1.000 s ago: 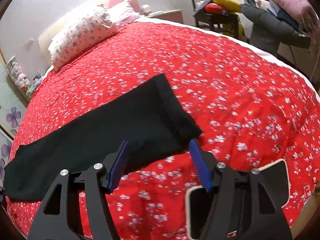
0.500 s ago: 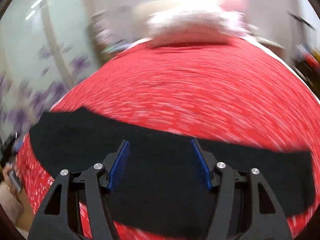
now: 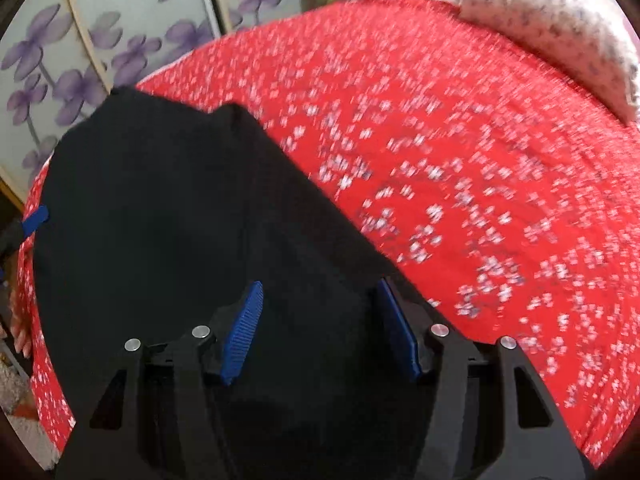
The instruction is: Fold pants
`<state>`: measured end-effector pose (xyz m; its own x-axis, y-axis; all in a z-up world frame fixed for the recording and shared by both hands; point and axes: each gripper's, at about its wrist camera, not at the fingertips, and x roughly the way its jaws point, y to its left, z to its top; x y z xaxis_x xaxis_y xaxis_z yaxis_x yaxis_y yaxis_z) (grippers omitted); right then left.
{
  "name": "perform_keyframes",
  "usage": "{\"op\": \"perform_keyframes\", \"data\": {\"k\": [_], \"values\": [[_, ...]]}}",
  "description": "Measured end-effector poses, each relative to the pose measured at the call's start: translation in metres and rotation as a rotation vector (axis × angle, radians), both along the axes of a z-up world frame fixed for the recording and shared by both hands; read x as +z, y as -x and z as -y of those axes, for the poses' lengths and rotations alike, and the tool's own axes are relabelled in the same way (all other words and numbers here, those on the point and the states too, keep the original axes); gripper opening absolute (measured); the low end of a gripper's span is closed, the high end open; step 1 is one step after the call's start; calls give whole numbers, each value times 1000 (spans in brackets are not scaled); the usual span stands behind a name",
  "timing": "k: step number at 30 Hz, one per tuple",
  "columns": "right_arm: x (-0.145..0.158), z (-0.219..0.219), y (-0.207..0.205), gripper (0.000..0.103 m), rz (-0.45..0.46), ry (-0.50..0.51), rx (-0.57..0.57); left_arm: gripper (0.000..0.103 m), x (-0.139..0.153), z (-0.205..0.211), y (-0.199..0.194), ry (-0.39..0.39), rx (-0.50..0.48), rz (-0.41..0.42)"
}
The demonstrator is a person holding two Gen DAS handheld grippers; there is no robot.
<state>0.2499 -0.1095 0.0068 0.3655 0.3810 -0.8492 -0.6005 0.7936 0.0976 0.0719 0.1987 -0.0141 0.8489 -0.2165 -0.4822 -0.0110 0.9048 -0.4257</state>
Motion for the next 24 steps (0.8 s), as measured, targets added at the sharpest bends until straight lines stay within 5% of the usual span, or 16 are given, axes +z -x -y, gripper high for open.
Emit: {"op": "perform_keyframes", "data": {"k": [2, 6, 10, 18, 21, 24], "values": [[-4, 3, 0, 55, -11, -11, 8, 94, -4, -2, -4, 19, -2, -8], [-4, 7, 10, 21, 22, -8, 41, 96, -6, -2, -5, 15, -2, -19], [6, 1, 15, 11, 122, 64, 56, 97, -5, 1, -7, -7, 0, -30], [-12, -17, 8, 12, 270, 240, 1, 97, -8, 9, -10, -45, 4, -55], [-6, -14, 15, 38, 281, 258, -33, 100, -9, 10, -13, -62, 0, -72], [18, 18, 34, 41, 308, 201, -168, 101, -10, 9, -13, -61, -1, -78]]}}
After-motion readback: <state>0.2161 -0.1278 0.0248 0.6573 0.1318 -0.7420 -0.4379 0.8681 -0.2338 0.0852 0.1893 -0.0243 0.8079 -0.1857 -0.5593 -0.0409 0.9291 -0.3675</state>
